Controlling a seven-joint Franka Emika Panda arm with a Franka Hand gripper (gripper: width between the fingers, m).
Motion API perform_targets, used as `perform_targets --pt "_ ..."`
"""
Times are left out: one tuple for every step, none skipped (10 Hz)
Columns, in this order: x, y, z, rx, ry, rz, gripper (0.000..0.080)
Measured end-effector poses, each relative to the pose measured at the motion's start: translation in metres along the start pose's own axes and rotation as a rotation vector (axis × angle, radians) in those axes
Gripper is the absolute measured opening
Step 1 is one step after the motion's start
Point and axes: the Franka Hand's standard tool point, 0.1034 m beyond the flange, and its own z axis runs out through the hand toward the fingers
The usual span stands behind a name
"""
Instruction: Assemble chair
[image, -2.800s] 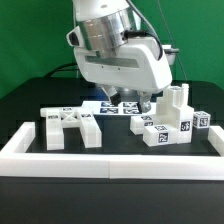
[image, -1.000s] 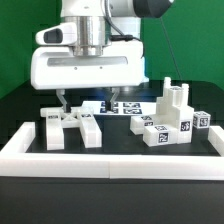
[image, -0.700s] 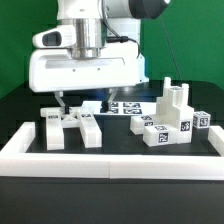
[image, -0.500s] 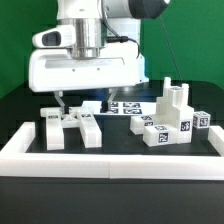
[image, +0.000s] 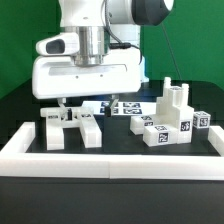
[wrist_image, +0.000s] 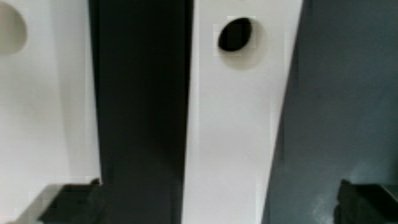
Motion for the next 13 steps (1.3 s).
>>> perform_targets --pt "-0.002 0.000 0.005 -0.006 -0.003 -0.001 0.0649" --pt "-0.005 0.000 0.009 -0.013 -0.005 -0.001 0.0649" --pt "-0.008 0.000 0.013 -0.015 -0.008 -0.001 0.0649" --pt "-0.010 -0.001 0.017 -0.017 -0.013 -0.002 0.0649" --pt "-0.010 -0.002 0.021 -0.028 -0.008 -0.007 0.0649" --pt "-0.011 -0.003 0.025 -0.029 -0.011 -0.009 0.0649" --pt "-0.014 -0.003 0.029 -0.029 -0.019 -0.009 0.0649" --pt "-0.016 -0.003 0.031 -0.028 -0.023 -0.009 0.0649" --pt "-0.017 -0.003 0.032 -0.027 -0.026 -0.009 0.0649" --pt "-0.017 -0.003 0.033 -0.027 -0.027 -0.008 0.0649" --pt "-0.017 -0.004 0.033 -0.026 -0.028 -0.008 0.0649" --pt "-0.017 -0.004 0.033 -0.025 -0.029 -0.005 0.0649" --pt "-0.017 -0.004 0.033 -0.024 -0.030 -0.005 0.0649"
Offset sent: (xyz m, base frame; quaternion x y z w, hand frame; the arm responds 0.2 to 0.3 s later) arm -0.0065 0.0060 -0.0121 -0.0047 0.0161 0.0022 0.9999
